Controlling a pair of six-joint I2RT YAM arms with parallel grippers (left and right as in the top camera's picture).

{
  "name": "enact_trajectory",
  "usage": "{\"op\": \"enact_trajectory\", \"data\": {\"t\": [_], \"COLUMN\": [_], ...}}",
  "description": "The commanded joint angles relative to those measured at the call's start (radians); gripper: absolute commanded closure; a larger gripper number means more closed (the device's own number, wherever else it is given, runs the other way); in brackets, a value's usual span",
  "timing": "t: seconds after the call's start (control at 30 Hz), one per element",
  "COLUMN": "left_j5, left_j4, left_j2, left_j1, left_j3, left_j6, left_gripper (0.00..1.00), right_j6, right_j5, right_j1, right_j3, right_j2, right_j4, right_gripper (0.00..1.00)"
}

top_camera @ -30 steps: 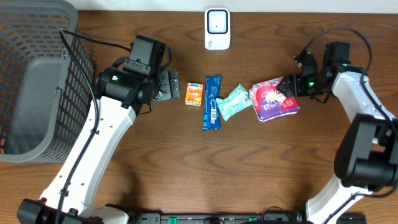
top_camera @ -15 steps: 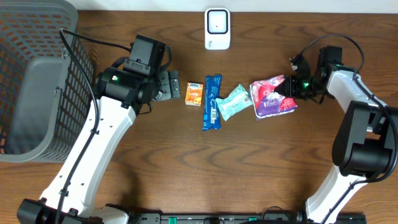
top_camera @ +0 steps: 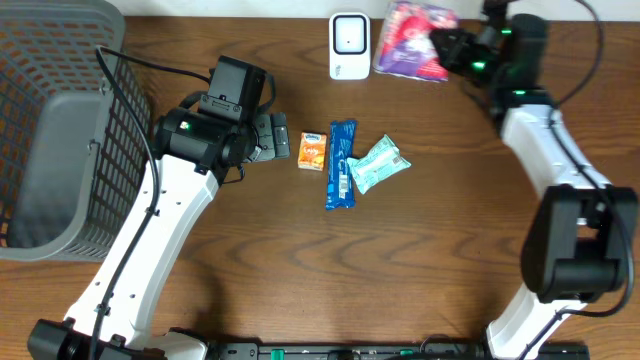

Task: Scan the item barcode
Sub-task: 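Lift the purple box and hold it up toward the scanner, then carry the purple box to the far right and set it down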

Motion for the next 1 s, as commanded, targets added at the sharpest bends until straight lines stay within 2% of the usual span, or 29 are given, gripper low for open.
{"op": "enact_trajectory", "data": {"t": [0.0, 0.13, 0.23, 0.47, 0.57, 0.67, 0.73, 0.8, 0.87, 0.97], "left_j5": [-0.006, -0.006, -0.006, -0.006, -0.006, -0.006, -0.006, -0.006, -0.006, -0.006], "left_j4": [-0.003, -0.003, -0.003, -0.003, -0.003, -0.003, -0.003, -0.003, -0.003, -0.003], "left_j2": [0.006, 0.006, 0.006, 0.006, 0.006, 0.006, 0.006, 0.006, 0.006, 0.006], "left_j1": [0.002, 0.002, 0.002, 0.002, 0.002, 0.002, 0.002, 0.002, 0.002, 0.002], "left_j3": [0.004, 0.004, 0.004, 0.004, 0.004, 0.004, 0.004, 0.004, 0.004, 0.004], "left_j6": [0.01, 0.01, 0.01, 0.01, 0.01, 0.01, 0.01, 0.01, 0.01, 0.01], "left_gripper": [0.02, 0.02, 0.02, 0.02, 0.02, 0.02, 0.02, 0.02, 0.02, 0.02], "right_j6": [0.219, 0.285, 0.323, 0.211, 0.173, 0.062, 0.014, -0.034, -0.074, -0.167], "right_j5": [0.259, 0.33, 0.336, 0.282, 0.23, 0.259, 0.341, 0.528, 0.675, 0.75], "right_j1": [0.138, 0.214, 0.216, 0.14, 0.067, -0.015, -0.055, -0.106, -0.157, -0.24], "right_j3": [0.011, 0.012, 0.016, 0.038, 0.059, 0.06, 0.06, 0.06, 0.06, 0.06], "right_j2": [0.07, 0.153, 0.185, 0.18, 0.142, 0.065, 0.02, -0.038, -0.071, -0.088], "right_j4": [0.084, 0.259, 0.296, 0.285, 0.205, 0.033, -0.091, -0.261, -0.354, -0.42], "right_gripper": [0.99, 0.99, 0.99, 0.99, 0.99, 0.99, 0.99, 0.99, 0.99, 0.99]}}
